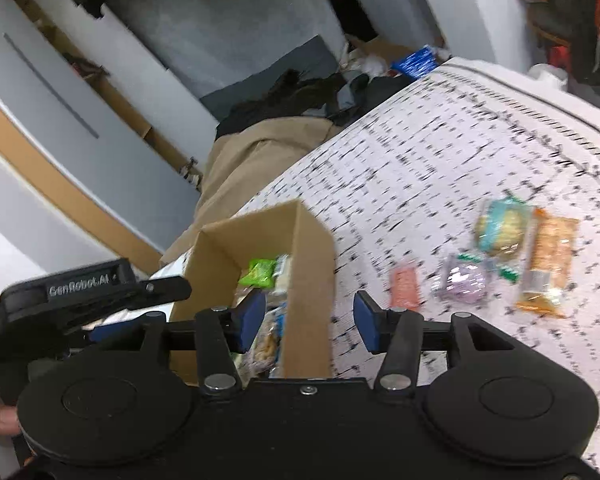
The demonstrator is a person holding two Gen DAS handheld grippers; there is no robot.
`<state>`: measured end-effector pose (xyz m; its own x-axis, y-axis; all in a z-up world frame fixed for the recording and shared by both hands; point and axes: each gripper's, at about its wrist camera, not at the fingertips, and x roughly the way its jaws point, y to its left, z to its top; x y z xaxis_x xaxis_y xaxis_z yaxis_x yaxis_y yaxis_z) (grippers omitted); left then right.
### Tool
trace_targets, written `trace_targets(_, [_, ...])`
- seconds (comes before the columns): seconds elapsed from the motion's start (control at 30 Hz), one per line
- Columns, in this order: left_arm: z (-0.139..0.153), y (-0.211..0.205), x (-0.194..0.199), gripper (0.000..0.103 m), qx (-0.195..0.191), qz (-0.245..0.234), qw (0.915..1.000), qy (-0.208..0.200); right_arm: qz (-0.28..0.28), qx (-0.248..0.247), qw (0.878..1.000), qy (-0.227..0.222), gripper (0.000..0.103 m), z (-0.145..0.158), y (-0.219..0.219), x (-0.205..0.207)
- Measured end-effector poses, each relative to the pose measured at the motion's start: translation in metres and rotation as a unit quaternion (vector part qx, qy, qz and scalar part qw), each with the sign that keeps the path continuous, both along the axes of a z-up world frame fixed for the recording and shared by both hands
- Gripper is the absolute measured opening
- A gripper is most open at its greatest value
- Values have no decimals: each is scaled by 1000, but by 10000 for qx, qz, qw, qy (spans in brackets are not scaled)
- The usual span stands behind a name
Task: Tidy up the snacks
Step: 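Move both grippers back toward the purple packet and orange cracker bar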
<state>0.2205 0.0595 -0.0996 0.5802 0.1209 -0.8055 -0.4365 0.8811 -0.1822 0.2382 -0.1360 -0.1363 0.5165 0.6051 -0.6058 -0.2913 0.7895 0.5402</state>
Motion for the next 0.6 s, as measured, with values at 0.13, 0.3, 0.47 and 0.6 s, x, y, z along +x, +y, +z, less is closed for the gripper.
trace_targets(0.13, [1, -18, 2, 82, 28, -184, 9998, -2, -253, 22, 9997, -22, 51, 2, -21, 1])
trace_targets(0.3, [4, -39, 5, 82, 77, -351, 9993, -44, -602, 88, 9981, 5, 52, 1, -51, 3])
trace_targets(0.47, [1, -55, 10, 82, 48, -487, 9988, -44, -868, 114, 9962, -24, 56, 1, -75, 1])
trace_targets(0.6, [-2, -70, 15, 82, 37, -613, 9981, -26, -1070, 126, 9942, 31, 56, -4, -90, 4])
